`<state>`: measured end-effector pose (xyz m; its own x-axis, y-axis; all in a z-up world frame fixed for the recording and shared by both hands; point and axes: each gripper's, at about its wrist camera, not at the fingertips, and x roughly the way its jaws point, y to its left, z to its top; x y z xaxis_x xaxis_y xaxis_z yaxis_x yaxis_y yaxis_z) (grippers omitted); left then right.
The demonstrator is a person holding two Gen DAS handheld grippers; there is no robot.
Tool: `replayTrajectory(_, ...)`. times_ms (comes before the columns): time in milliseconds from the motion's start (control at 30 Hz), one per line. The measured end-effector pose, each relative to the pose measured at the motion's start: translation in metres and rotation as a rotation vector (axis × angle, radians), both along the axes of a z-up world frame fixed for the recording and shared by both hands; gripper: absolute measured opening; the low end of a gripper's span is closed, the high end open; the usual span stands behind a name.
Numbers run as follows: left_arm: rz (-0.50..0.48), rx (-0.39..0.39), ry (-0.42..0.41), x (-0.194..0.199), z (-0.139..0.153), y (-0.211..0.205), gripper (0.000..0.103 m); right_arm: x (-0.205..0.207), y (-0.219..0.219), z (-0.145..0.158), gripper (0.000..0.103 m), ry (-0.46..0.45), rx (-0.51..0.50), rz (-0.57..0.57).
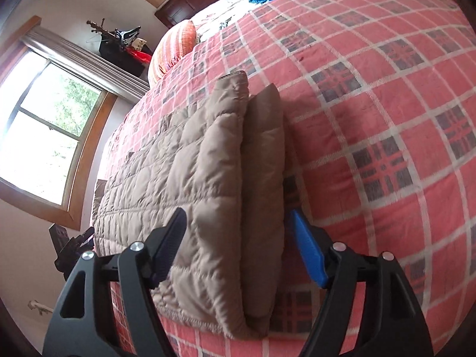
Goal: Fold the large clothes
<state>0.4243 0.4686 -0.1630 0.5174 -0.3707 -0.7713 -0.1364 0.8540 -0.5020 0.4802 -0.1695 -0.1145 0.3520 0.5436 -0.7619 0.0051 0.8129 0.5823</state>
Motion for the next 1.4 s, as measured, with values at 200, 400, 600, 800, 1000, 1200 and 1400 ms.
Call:
replayTrajectory(200, -0.011, -0.112, 0.016, 0.017, -0.023, 0.009, 0.077, 0.011, -0.003, -0.019, 0.08, 0.017, 0.041, 0.015)
replayTrajectory(400, -0.05, -0.175, 0.024, 0.033, -0.033, 0.0, 0.083, 0.012, 0.002, -0.032, 0.083, 0.024, 0.07, 0.036)
replayTrajectory(600, -0.091, -0.141, 0.031, 0.043, -0.031, -0.034, 0.056, 0.014, 0.01, -0.034, 0.069, 0.022, 0.091, 0.05)
replayTrajectory(800, -0.064, -0.081, -0.005, 0.035, -0.013, -0.049, 0.023, 0.007, 0.021, -0.024, 0.021, 0.01, 0.141, 0.071)
replayTrajectory(1000, -0.072, -0.056, -0.112, 0.02, 0.027, -0.055, 0.014, -0.01, 0.025, 0.013, 0.014, -0.055, 0.137, 0.078)
replayTrajectory(1200, -0.104, -0.059, -0.215, -0.007, 0.079, -0.07, 0.013, -0.042, 0.031, 0.067, 0.013, -0.146, 0.111, 0.124)
replayTrajectory(1400, -0.135, -0.048, -0.288, -0.059, 0.123, -0.077, 0.013, -0.098, 0.031, 0.122, 0.012, -0.242, 0.087, 0.16)
